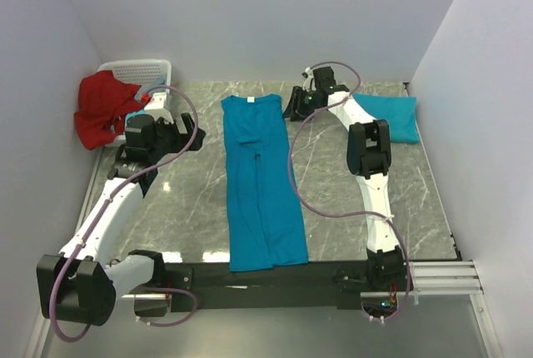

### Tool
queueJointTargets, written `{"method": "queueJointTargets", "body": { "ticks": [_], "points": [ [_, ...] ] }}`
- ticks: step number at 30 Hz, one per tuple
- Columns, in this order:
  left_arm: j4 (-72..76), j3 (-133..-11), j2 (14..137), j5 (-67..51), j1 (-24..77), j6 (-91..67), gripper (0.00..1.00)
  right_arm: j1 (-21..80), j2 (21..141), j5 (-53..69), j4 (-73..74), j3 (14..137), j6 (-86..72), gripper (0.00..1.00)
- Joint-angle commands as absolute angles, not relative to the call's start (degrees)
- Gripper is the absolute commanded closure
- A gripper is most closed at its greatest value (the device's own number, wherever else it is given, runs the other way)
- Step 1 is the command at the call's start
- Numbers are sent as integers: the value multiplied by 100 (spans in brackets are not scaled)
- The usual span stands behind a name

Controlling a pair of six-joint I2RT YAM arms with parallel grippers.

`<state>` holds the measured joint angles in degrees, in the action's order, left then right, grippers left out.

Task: Fold and stack the t-shirts
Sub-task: Fold the tshirt

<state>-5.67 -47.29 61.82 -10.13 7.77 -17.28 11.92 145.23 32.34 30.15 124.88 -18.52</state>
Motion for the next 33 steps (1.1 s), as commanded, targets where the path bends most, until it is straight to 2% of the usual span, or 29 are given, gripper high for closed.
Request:
{"method": "queueJointTargets", "body": {
  "ticks": [1, 5, 7, 8, 9, 11, 12, 15, 19, 26, 28, 29, 31, 32, 33],
  "points": [
    [-457, -4992, 6231, -1301, 773, -1608, 3, 1336, 14809, 3401, 3093, 12884, -2074, 50],
    [-343, -4957, 6170, -1353, 765, -1643, 3, 1389, 14985, 3383, 3190, 13051, -2074, 51],
    [-299, -4922, 6205, -1520, 738, -1731, 3, 1389, 15038, 3401, 3234, 13122, -2083, 55],
    [-247, -4931, 6231, -1608, 730, -1758, 3, 1389, 15038, 3445, 3217, 13122, -2092, 58],
    [-229, -4939, 6266, -1678, 729, -1784, 3, 1397, 15047, 3454, 3225, 13139, -2127, 67],
    [-272, -4992, 6389, -1837, 712, -1802, 4, 1389, 15056, 3506, 3182, 13157, -2171, 75],
    [-281, -5044, 6433, -1880, 703, -1793, 5, 1389, 15073, 3524, 3164, 13175, -2206, 83],
    [-316, -5080, 6530, -1969, 686, -1784, 6, 1362, 15065, 3455, 3068, 13219, -2303, 93],
    [-334, -5080, 6592, -2056, 677, -1749, 6, 1214, 14941, 3147, 2822, 13218, -2452, 99],
    [-352, -5142, 6846, -2302, 677, -1749, 8, 871, 15011, 2944, 2742, 13596, -2426, 100],
    [-317, -5150, 6960, -2443, 677, -1758, 7, 853, 15038, 3032, 2742, 13675, -2286, 96],
    [-308, -5159, 7004, -2513, 677, -1758, 7, 861, 15073, 3024, 2777, 13711, -2242, 81],
    [-308, -5194, 7214, -2802, 677, -1740, 4, 861, 15073, 2962, 2821, 13728, -2032, 65],
    [-264, -5229, 7294, -2899, 677, -1749, 4, 844, 15012, 2814, 2891, 13720, -1935, 52],
    [-246, -5256, 7373, -2961, 677, -1766, 4, 844, 14951, 2717, 2944, 13694, -1829, 50]
  ]
}}
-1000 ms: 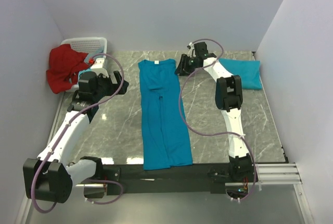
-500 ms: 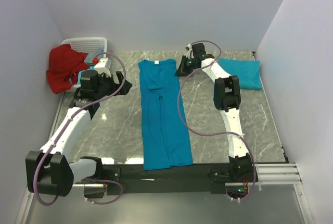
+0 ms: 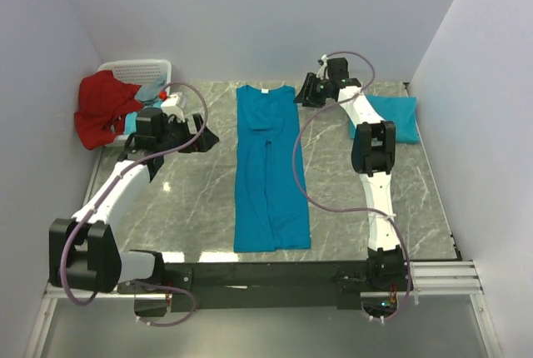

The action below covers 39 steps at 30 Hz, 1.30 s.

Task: Fold and stack the t-shirts
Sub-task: Fold the tshirt

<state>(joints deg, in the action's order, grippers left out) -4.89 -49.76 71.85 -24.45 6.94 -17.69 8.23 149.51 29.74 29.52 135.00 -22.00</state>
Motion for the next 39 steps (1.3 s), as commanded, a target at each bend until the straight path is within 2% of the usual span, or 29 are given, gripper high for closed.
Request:
{"method": "queueJointTargets", "body": {
  "ticks": [1, 3, 6, 7, 9, 10, 11, 16, 20, 23, 26, 30, 33, 39],
  "points": [
    [-220, -5282, 7548, -3040, 677, -1810, 7, 844, 14872, 2585, 2988, 13667, -1585, 46],
    [-228, -5457, 7777, -3085, 677, -1872, 9, 835, 14531, 2304, 3050, 13448, -1424, 40],
    [-290, -5835, 8444, -3120, 694, -2389, 21, 808, 13995, 2119, 3154, 13122, -935, 39],
    [-238, -5914, 8559, -3077, 738, -2765, 23, 800, 13870, 2214, 3216, 13070, -827, 39],
    [-158, -6221, 8962, -2875, 834, -3110, 33, 809, 13353, 2652, 3331, 12684, -407, 39],
    [-132, -6353, 9121, -2787, 974, -3407, 44, 817, 13116, 3220, 3322, 12161, -230, 39],
    [-132, -6642, 9288, -2569, 1045, -3549, 47, 826, 12565, 3460, 3192, 11825, -98, 39],
    [437, -7206, 10449, -2303, 1423, -4656, 59, 905, 10603, 4384, 2383, 9349, 290, 41],
    [554, -7758, 11056, -1978, 1661, -5071, 57, 932, 9136, 4544, 2477, 8369, 439, 42],
    [327, -8146, 11425, -1697, 1845, -5203, 57, 940, 8537, 4605, 2619, 7859, 501, 42],
    [150, -8279, 11628, -1398, 1951, -5352, 58, 932, 8053, 4658, 2147, 7104, 404, 42],
    [80, -8244, 11663, -1222, 2021, -5230, 62, 905, 7848, 4535, 1863, 6513, 676, 42],
    [-315, -8586, 11890, -958, 1960, -4862, 60, 870, 8068, 4719, 2065, 6644, 764, 42],
    [-343, -9359, 12436, -1257, 1670, -4211, 58, 782, 7998, 4790, 2057, 6565, 852, 43]
  ]
}}
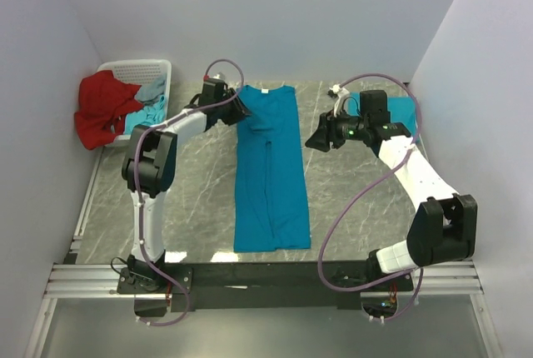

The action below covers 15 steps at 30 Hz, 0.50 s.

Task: Fold and stack the t-shirts
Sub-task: Fold the tshirt

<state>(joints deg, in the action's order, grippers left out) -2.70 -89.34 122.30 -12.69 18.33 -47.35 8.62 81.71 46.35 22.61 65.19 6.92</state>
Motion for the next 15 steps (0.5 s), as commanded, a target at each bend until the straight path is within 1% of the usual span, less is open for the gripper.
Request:
{"method": "queueJointTargets", "body": {
  "ticks": [1, 5, 10, 15],
  "points": [
    [-404, -9630, 12524, -1292, 1644, -4132, 57, 713, 7972, 4807, 2065, 6565, 861, 43],
    [-956, -10536, 13173, -1318, 1538, -3737, 57, 546, 7963, 4965, 2109, 6574, 861, 43],
    [-1423, -11546, 13693, -1424, 1494, -3367, 57, 448, 7998, 5045, 2188, 6618, 896, 43],
    [-1538, -11917, 14018, -1555, 1424, -3059, 57, 378, 7972, 5115, 2171, 6601, 879, 43]
  ]
}}
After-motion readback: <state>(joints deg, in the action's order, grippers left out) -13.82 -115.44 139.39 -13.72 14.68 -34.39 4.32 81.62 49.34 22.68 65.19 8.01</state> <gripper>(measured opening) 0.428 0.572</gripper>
